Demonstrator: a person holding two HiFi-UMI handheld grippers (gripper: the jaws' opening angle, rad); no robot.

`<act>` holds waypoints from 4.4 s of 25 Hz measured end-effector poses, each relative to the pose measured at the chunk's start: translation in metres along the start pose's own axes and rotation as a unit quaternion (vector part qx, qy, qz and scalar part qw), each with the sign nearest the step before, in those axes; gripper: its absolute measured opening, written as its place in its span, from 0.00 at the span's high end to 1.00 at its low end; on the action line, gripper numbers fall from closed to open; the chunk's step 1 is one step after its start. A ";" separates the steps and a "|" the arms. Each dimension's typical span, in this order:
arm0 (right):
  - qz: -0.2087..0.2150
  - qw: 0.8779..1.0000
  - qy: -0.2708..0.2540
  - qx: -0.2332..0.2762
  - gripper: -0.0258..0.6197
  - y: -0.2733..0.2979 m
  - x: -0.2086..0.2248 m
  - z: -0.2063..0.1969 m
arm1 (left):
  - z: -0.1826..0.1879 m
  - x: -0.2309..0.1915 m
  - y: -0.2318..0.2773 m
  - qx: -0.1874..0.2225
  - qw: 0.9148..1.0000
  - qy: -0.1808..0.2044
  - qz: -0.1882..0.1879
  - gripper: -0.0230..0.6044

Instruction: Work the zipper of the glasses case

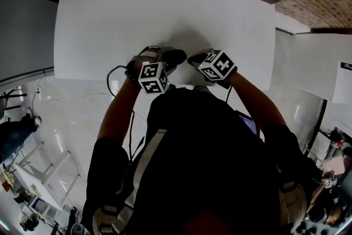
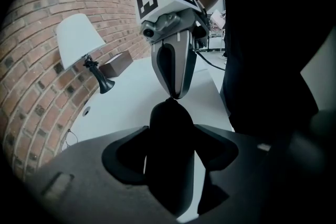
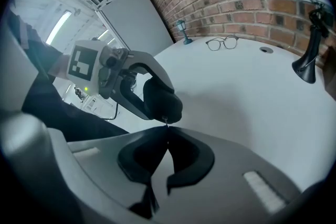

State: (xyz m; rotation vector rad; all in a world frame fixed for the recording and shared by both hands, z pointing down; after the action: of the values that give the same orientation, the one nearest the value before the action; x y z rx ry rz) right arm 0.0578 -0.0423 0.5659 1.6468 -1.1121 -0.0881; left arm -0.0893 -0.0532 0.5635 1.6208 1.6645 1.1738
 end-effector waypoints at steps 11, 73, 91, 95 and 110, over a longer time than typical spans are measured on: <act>0.018 0.999 -0.027 0.009 0.96 -0.001 0.002 0.008 | -0.004 0.001 -0.022 0.023 1.000 -0.010 0.009 0.53; -0.105 0.984 -0.090 0.116 0.74 -0.061 0.007 -0.008 | -0.026 -0.093 0.033 0.003 0.983 -0.174 0.055 0.51; -0.122 0.980 -0.090 0.130 0.74 -0.069 0.013 -0.005 | -0.018 -0.089 0.025 0.062 0.972 -0.223 0.051 0.40; -0.129 0.975 -0.096 0.154 0.74 -0.074 0.013 0.004 | -0.015 -0.090 0.000 0.114 0.949 -0.288 0.062 0.41; -0.215 0.914 -0.116 0.324 0.93 -0.131 0.002 0.046 | -0.010 -0.076 -0.116 0.272 0.847 -0.388 0.241 0.76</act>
State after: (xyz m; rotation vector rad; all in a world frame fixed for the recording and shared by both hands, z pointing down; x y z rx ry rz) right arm 0.1134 -0.0813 0.4443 2.5218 -0.9841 -0.2215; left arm -0.1466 -0.1182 0.4547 2.5145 1.0993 0.0880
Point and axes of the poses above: the fingertips, and each gripper's own axes: y forward along the fingers, x to its right, z out of its top, the point moved 10 cm from there along -y, backward along the fingers, and after that the axes turned 5 degrees about -x, right-handed, at the moved point
